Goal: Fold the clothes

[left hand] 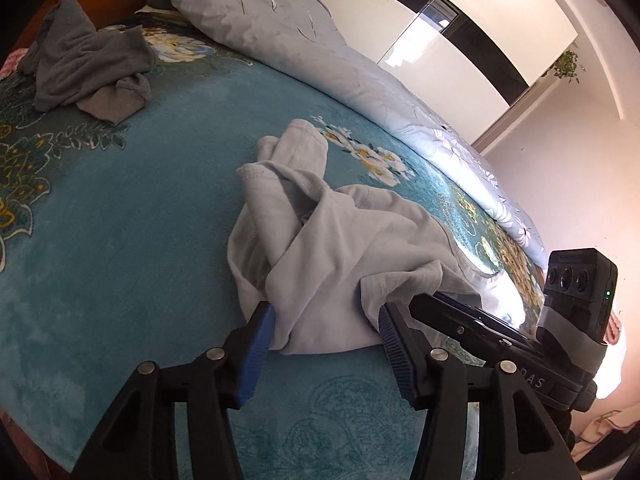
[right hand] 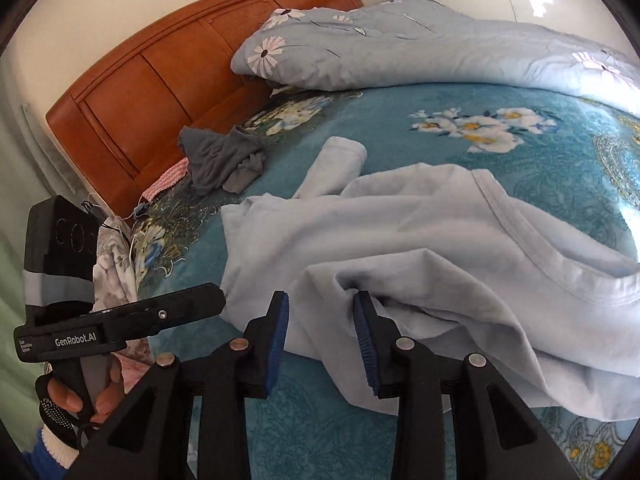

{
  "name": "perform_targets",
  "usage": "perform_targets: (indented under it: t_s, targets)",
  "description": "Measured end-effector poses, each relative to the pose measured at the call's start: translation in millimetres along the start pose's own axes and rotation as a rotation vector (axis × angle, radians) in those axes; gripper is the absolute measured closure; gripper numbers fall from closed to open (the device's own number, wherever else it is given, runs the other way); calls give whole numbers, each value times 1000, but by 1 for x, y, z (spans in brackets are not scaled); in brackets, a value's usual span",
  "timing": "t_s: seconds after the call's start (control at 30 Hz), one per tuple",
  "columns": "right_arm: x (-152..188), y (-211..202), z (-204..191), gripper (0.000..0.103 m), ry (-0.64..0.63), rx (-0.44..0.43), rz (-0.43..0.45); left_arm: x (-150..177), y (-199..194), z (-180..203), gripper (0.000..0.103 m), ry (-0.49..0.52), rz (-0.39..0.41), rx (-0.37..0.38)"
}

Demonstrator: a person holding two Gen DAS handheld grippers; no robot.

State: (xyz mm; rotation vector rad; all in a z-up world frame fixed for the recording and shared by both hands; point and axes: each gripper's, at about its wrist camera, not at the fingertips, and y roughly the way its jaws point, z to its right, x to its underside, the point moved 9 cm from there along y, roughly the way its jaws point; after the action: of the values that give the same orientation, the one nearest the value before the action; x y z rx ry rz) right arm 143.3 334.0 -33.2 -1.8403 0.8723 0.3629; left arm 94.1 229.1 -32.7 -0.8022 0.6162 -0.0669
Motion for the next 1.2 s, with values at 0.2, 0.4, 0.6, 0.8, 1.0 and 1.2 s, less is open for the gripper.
perform_targets:
  t_s: [0.2, 0.4, 0.6, 0.8, 1.0, 1.2]
  targets:
    - [6, -39, 22, 100, 48, -12, 54, 6, 2, 2, 45, -10, -19, 22]
    - [16, -148, 93, 100, 73, 227, 190, 2, -3, 10, 44, -1, -4, 52]
    - [47, -249, 178, 99, 197, 529, 278, -5, -4, 20, 44, 0, 9, 94]
    - [90, -246, 216, 99, 279, 606, 179, -27, -4, 41, 43, 80, 0, 90]
    - [75, -265, 199, 82, 245, 595, 261, -76, 2, 66, 41, 212, -8, 45]
    - [28, -245, 193, 59, 199, 480, 278, -121, 37, 91, 27, 326, -39, 52]
